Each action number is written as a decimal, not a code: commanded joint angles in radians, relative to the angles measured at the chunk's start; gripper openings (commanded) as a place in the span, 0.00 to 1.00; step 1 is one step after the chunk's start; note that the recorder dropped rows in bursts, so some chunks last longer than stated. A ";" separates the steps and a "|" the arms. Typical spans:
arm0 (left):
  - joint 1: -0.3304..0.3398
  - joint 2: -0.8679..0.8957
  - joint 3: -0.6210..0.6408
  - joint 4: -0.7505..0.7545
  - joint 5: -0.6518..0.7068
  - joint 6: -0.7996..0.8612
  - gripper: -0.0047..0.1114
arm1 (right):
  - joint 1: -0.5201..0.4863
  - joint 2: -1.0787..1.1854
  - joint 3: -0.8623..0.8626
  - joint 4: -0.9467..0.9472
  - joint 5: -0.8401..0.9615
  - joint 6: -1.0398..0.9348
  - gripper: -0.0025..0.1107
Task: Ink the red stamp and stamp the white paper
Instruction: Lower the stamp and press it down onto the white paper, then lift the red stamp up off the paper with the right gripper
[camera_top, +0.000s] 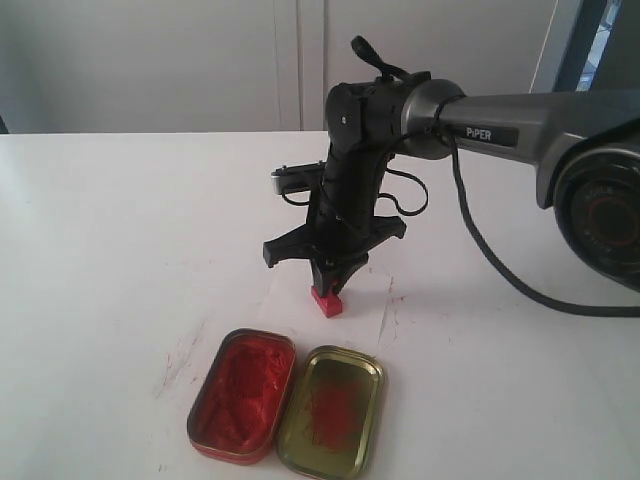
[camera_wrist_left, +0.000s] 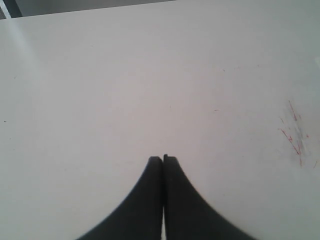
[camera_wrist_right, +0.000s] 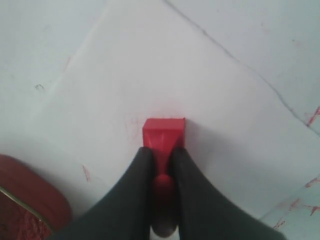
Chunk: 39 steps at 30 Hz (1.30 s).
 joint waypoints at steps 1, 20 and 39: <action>0.001 -0.005 0.005 0.001 -0.005 0.000 0.04 | 0.007 0.021 0.025 -0.011 -0.091 -0.009 0.02; 0.001 -0.005 0.005 0.001 -0.005 0.000 0.04 | 0.007 -0.059 0.025 -0.009 -0.038 0.015 0.02; 0.001 -0.005 0.005 0.001 -0.005 0.000 0.04 | 0.007 -0.086 0.025 -0.013 0.013 0.017 0.02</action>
